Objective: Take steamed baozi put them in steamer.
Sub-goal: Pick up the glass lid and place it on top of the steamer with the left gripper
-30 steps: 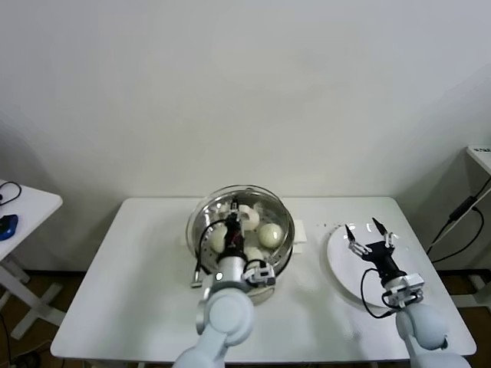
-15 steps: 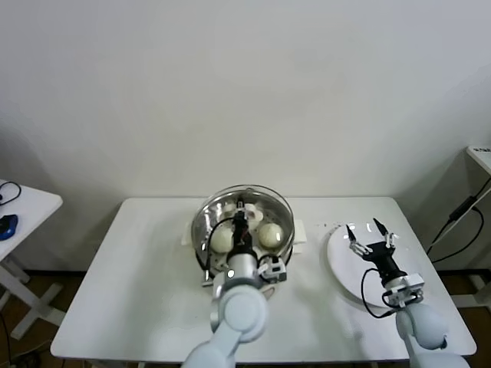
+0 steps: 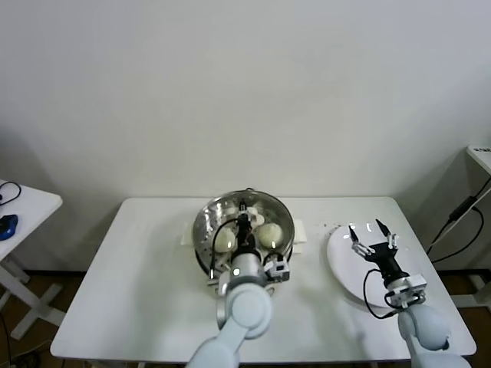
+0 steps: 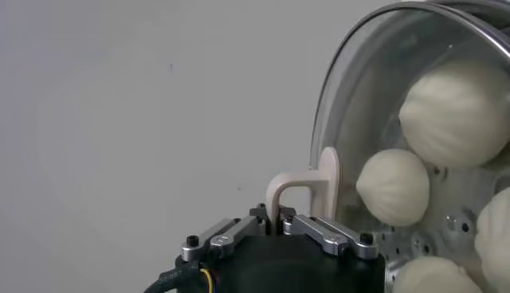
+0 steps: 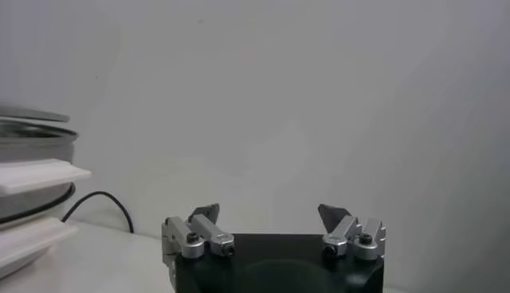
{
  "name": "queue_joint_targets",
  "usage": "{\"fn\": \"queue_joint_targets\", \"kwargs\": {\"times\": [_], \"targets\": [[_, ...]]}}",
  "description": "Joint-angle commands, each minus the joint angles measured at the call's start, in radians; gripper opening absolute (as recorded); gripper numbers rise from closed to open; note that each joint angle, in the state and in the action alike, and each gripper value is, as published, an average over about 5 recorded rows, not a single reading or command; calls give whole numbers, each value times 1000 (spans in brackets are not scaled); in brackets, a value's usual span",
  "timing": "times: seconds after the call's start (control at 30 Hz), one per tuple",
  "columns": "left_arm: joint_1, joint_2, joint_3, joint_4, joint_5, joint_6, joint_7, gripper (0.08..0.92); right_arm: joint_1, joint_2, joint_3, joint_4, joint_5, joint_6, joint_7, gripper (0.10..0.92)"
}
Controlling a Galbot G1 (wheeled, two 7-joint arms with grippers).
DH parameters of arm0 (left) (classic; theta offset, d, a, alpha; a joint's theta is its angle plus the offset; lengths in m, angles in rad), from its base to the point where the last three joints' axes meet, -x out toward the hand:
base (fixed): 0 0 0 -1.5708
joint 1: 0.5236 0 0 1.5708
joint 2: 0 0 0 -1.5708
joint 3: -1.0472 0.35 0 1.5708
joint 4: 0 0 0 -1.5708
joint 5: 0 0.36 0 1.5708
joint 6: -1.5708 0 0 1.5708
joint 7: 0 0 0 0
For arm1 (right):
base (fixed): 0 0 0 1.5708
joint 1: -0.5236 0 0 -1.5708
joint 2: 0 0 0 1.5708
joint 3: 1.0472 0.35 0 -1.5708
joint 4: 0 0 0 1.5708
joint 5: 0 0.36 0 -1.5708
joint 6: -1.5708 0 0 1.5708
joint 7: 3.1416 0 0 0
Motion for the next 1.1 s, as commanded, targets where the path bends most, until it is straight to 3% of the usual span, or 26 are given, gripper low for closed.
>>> {"fn": "queue_joint_targets", "kwargs": {"times": [0.03,1.1], "targets": [[-9,-2,-1,19,13,3,9,152,0,3,0,-2,0,1,-2,823],[-12,-24,-24,57,2,-13,-24,152,2,20,9,-5,-4,5,-11,823]]}}
